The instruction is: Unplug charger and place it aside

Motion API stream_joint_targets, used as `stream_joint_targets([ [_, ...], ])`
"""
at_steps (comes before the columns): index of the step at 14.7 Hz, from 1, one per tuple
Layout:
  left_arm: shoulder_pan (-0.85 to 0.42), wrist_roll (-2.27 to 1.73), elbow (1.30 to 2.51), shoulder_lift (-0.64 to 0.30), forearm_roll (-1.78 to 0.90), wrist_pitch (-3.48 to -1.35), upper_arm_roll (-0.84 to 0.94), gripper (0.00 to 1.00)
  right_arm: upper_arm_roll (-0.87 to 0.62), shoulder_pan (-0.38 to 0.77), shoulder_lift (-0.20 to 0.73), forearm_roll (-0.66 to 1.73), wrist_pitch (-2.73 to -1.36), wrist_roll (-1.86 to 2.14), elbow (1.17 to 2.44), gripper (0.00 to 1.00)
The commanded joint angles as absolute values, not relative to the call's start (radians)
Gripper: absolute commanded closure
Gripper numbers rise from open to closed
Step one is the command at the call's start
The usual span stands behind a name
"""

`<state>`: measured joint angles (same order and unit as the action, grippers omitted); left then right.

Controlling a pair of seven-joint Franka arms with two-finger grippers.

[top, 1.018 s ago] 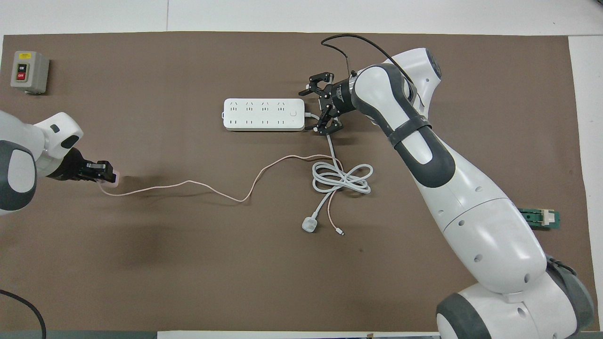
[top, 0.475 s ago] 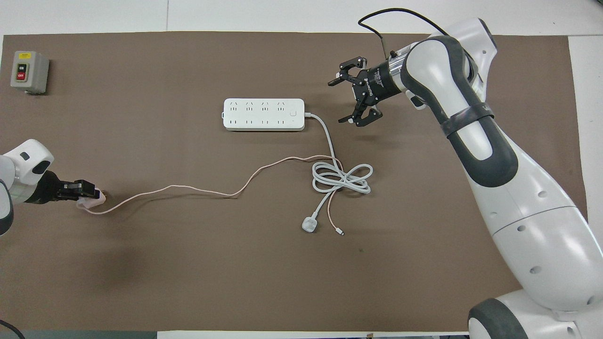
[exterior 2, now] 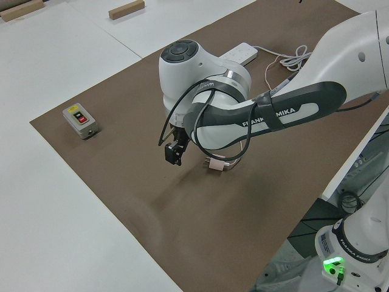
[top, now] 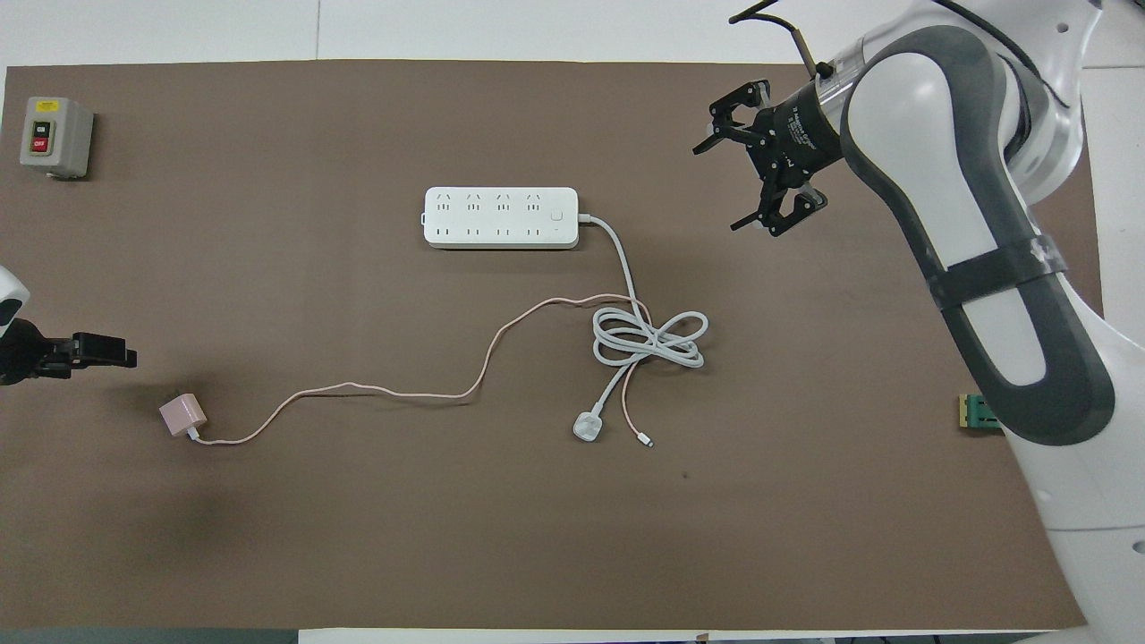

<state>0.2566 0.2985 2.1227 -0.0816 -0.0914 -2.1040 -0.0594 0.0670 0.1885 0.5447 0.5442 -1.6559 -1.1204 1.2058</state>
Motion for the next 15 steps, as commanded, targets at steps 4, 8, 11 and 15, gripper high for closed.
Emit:
stream_joint_targets([
  [4, 0.186, 0.293, 1.950, -0.083, -0.074, -1.987, -0.051, 0.00, 0.067, 0.150, 0.371, 0.330, -1.530, -0.728, 1.255, 0.00],
  [8, 0.108, 0.151, 1.827, -0.065, -0.072, -1.902, -0.049, 0.00, 0.067, 0.108, 0.302, 0.194, -1.470, -0.369, 1.255, 0.00],
  [11, 0.080, 0.075, 1.799, -0.008, -0.072, -1.826, -0.046, 0.00, 0.067, 0.086, 0.247, 0.096, -1.448, -0.120, 1.258, 0.00],
  [15, 0.066, 0.061, 1.804, 0.096, -0.045, -1.738, -0.041, 0.00, 0.066, 0.083, 0.149, -0.004, -1.427, 0.044, 1.302, 0.00],
])
